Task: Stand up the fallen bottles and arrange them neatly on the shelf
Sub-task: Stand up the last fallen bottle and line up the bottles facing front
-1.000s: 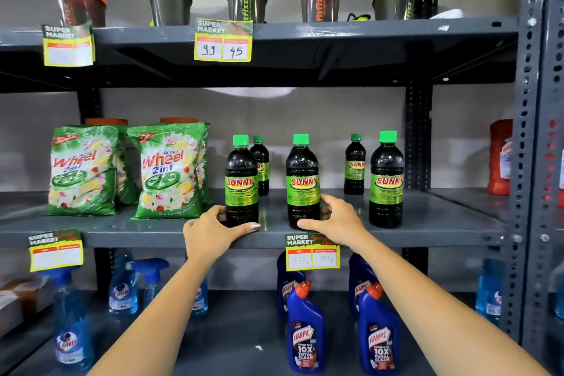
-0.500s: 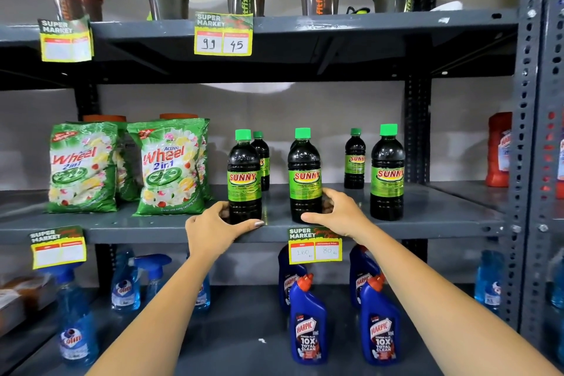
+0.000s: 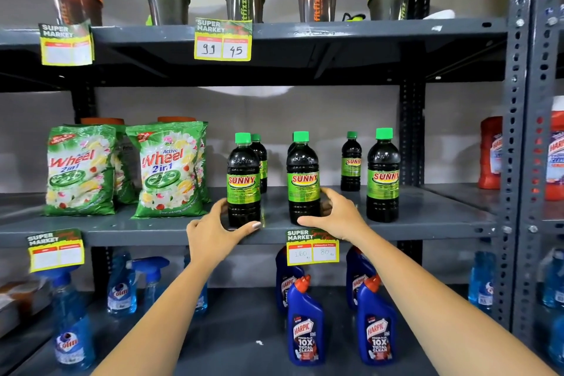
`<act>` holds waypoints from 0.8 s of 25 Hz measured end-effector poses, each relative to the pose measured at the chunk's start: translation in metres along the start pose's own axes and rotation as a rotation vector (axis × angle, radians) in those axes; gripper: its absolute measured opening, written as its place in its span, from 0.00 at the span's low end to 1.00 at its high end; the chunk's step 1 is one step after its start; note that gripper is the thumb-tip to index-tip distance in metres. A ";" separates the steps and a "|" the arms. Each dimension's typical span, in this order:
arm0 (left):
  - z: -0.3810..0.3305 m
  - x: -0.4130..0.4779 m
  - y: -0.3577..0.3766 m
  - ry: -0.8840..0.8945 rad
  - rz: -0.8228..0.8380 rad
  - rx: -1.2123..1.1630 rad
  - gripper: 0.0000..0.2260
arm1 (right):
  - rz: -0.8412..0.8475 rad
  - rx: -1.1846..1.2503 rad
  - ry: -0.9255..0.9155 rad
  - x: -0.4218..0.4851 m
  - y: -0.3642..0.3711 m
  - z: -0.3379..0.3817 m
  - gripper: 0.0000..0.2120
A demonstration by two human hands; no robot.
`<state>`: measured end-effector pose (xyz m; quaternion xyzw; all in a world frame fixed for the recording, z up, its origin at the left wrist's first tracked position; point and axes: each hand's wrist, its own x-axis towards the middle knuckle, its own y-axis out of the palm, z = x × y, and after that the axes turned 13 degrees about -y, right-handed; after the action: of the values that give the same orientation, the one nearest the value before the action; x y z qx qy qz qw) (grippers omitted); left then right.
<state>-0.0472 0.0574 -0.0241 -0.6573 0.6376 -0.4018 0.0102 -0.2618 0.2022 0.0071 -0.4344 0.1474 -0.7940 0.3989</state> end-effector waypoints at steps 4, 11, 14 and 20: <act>-0.019 -0.035 0.001 0.260 -0.465 -0.085 0.29 | -0.745 0.025 -0.341 -0.030 -0.015 -0.003 0.15; -0.092 -0.050 0.037 0.058 0.247 -0.306 0.43 | -0.478 -0.118 0.158 -0.045 -0.066 -0.055 0.45; -0.098 -0.035 0.056 -0.026 0.315 -0.160 0.35 | -0.384 -0.136 0.141 -0.046 -0.066 -0.057 0.37; -0.097 -0.035 0.063 -0.015 0.206 -0.207 0.19 | -0.448 -0.121 0.102 -0.050 -0.069 -0.058 0.35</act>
<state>-0.1467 0.1236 -0.0097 -0.5887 0.7396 -0.3260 -0.0116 -0.3283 0.2783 -0.0151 -0.4387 0.1146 -0.8734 0.1778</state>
